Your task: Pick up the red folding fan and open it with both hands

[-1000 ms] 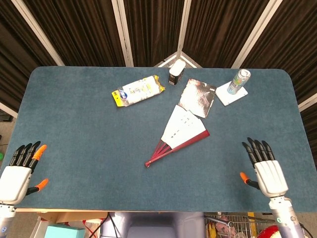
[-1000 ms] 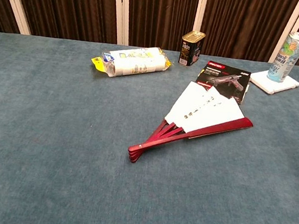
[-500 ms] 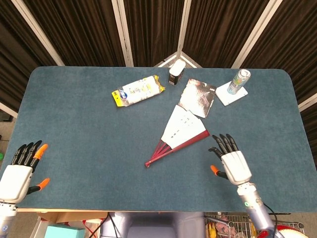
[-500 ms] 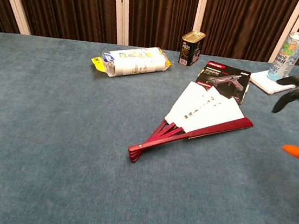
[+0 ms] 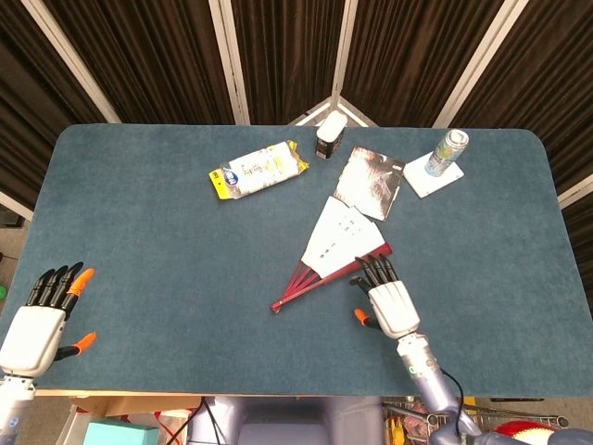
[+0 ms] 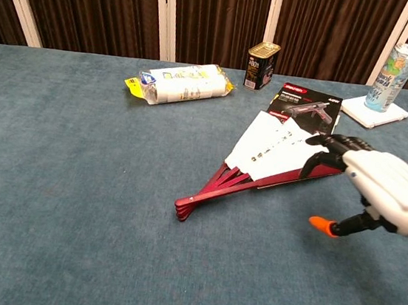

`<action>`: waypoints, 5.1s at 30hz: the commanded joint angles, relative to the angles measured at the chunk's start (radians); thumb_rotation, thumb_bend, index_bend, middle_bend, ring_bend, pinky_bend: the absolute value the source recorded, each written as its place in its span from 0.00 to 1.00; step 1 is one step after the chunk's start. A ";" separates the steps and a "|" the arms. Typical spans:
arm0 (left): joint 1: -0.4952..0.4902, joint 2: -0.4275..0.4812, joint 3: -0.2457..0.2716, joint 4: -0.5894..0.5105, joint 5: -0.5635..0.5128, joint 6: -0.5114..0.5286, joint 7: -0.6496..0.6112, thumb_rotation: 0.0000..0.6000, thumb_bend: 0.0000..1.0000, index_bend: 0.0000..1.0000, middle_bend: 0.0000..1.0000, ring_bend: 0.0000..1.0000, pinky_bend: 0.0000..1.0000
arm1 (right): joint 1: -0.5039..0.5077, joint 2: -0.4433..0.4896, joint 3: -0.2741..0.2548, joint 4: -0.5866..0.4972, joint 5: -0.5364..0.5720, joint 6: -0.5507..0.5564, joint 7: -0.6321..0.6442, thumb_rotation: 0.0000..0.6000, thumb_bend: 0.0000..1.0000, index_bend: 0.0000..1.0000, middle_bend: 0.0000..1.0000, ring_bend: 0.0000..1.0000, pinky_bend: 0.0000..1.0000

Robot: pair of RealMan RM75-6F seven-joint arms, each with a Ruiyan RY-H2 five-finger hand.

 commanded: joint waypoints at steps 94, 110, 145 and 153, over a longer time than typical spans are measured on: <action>-0.010 0.000 -0.023 -0.010 -0.062 -0.042 -0.016 1.00 0.00 0.00 0.00 0.00 0.00 | 0.216 -0.456 0.061 0.575 0.101 0.001 0.265 1.00 0.44 0.58 0.21 0.07 0.01; -0.011 0.004 -0.022 -0.016 -0.060 -0.045 -0.028 1.00 0.00 0.00 0.00 0.00 0.00 | 0.242 -0.409 0.074 0.528 0.084 0.061 0.258 1.00 0.64 0.70 0.25 0.07 0.01; -0.098 0.010 -0.127 -0.152 -0.076 -0.072 0.052 1.00 0.02 0.02 0.00 0.00 0.00 | 0.343 0.057 0.325 -0.254 0.163 0.030 -0.152 1.00 0.67 0.75 0.26 0.07 0.03; -0.220 -0.066 -0.243 -0.222 -0.173 -0.158 0.150 1.00 0.07 0.10 0.00 0.00 0.00 | 0.356 0.098 0.353 -0.353 0.217 0.011 -0.249 1.00 0.70 0.76 0.26 0.07 0.04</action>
